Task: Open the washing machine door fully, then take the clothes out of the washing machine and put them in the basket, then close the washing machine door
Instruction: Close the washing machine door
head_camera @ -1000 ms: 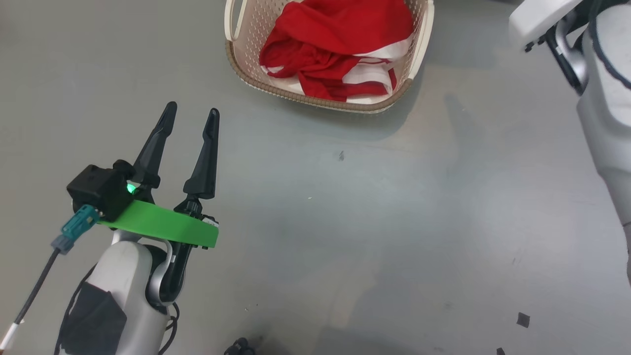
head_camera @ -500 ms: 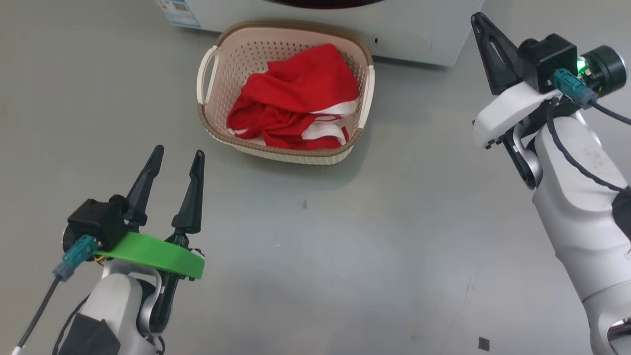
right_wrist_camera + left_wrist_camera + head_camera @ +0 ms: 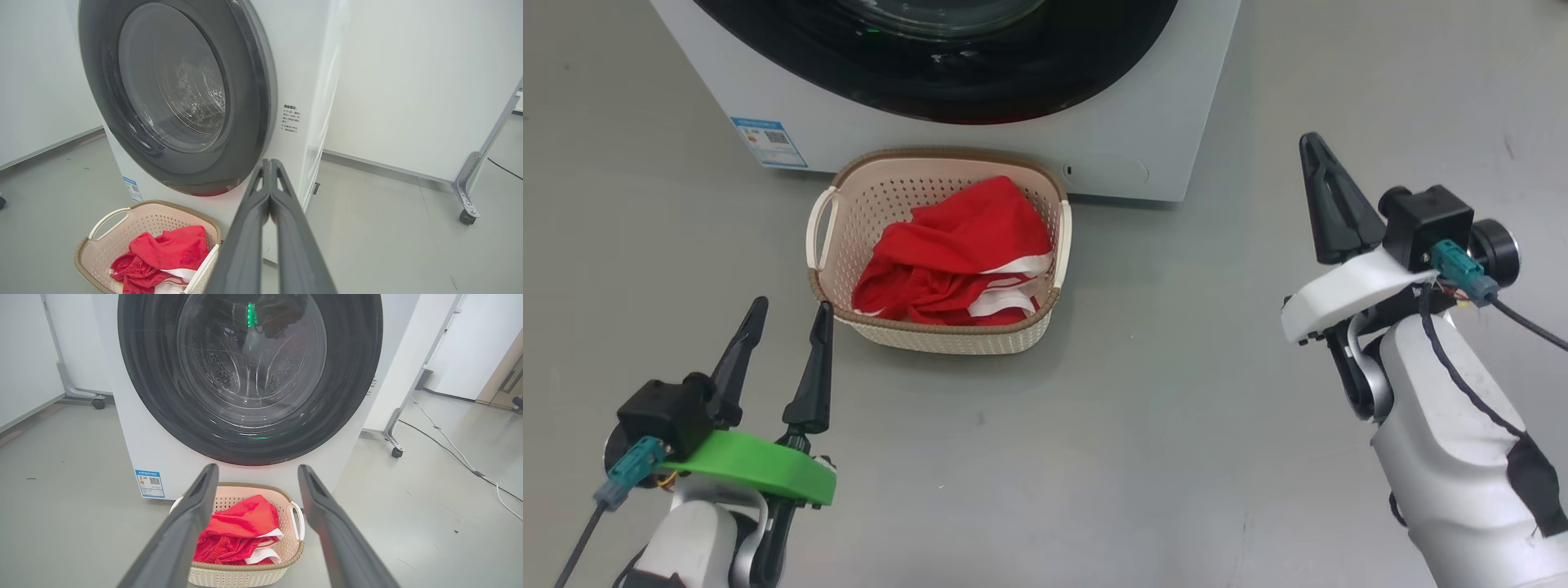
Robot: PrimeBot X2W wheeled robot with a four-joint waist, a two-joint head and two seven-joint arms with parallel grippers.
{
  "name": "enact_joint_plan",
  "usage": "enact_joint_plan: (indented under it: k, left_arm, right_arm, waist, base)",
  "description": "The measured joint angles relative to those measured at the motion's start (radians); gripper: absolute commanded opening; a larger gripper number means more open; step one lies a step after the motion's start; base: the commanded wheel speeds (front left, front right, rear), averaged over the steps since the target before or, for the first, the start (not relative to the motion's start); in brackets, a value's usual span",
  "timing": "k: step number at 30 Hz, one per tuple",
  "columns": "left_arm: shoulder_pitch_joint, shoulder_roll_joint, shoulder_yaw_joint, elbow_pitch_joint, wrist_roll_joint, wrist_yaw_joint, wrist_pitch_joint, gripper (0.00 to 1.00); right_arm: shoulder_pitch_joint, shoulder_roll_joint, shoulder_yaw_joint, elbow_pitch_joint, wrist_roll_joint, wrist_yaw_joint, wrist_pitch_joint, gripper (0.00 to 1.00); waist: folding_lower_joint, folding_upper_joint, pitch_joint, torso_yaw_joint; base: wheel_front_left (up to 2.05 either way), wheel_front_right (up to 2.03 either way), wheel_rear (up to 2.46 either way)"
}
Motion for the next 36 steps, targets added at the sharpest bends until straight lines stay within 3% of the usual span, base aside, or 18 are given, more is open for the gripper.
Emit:
enact_joint_plan:
  k: [13, 27, 29, 30, 36]
  left_arm:
    - [0.080, -0.019, 0.076, 0.002, -0.013, 0.000, 0.000, 1.00]
    - [0.150, -0.042, 0.090, 0.012, 0.000, 0.000, 0.000, 1.00]
    - [0.158, -0.045, 0.095, 0.012, 0.000, 0.000, 0.000, 1.00]
    - [0.159, -0.046, 0.098, 0.015, -0.002, 0.000, 0.000, 1.00]
    - [0.170, -0.049, 0.104, 0.022, -0.002, 0.000, 0.000, 1.00]
  right_arm:
    - [0.235, 0.023, -0.093, -0.123, 0.041, -0.051, 0.000, 0.00]
    - [0.432, 0.046, -0.130, -0.214, 0.045, -0.052, 0.000, 0.00]
    - [0.456, 0.052, -0.130, -0.225, 0.045, -0.052, 0.000, 0.76]
    - [0.465, 0.053, -0.130, -0.231, 0.044, -0.053, 0.000, 1.00]
    - [0.496, 0.060, -0.134, -0.258, 0.043, -0.053, 0.000, 1.00]
  waist:
    - [0.0000, 0.0000, -0.094, -0.067]
    - [0.0000, 0.0000, -0.164, -0.091]
    - [0.0000, 0.0000, -0.169, -0.092]
    - [0.0000, 0.0000, -0.170, -0.092]
    - [0.0000, 0.0000, -0.173, -0.095]
  base:
    - [0.00, 0.00, 0.00]
    - [0.00, 0.00, 0.00]
    - [0.00, 0.00, 0.00]
    - [0.00, 0.00, 0.00]
    - [0.00, 0.00, 0.00]
